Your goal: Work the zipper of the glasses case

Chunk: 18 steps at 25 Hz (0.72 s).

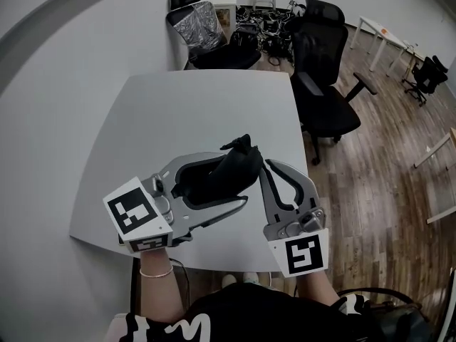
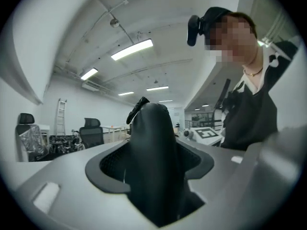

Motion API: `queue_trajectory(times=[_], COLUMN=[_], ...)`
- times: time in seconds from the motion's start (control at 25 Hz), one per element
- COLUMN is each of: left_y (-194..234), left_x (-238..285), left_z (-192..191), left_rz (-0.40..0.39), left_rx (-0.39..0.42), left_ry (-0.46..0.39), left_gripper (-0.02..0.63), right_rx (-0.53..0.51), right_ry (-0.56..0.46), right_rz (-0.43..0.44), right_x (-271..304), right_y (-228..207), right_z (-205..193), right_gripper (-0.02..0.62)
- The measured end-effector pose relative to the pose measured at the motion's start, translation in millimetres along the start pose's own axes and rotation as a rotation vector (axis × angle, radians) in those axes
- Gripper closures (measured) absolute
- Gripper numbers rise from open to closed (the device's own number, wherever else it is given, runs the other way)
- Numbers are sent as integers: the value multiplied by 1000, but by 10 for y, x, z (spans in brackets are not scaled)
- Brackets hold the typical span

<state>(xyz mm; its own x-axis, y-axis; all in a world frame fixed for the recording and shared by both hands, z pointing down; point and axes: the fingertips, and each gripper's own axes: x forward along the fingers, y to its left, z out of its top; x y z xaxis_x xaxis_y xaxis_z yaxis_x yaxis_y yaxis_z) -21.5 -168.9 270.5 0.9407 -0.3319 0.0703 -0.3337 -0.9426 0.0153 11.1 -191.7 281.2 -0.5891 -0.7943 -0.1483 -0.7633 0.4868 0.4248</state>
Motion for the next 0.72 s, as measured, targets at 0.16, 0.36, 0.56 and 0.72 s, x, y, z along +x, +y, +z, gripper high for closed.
queue_trajectory(times=[0.16, 0.36, 0.56, 0.72], left_y=[-172, -223, -246, -310], left_x=[-125, -226, -324, -395], left_z=[-6, -115, -68, -73], left_rz=[-151, -198, -209, -224], left_rx=[6, -12, -18, -3], left_ry=[42, 88, 82, 94], left_gripper=[304, 304, 304, 304], right_rx=[-88, -188, -287, -439], right_ry=[-53, -113, -163, -182], right_rz=[39, 50, 65, 136], right_x=[58, 17, -43, -100], right_y=[119, 209, 276, 438], right_z=[179, 343, 480, 502], right_gripper=[586, 584, 584, 584])
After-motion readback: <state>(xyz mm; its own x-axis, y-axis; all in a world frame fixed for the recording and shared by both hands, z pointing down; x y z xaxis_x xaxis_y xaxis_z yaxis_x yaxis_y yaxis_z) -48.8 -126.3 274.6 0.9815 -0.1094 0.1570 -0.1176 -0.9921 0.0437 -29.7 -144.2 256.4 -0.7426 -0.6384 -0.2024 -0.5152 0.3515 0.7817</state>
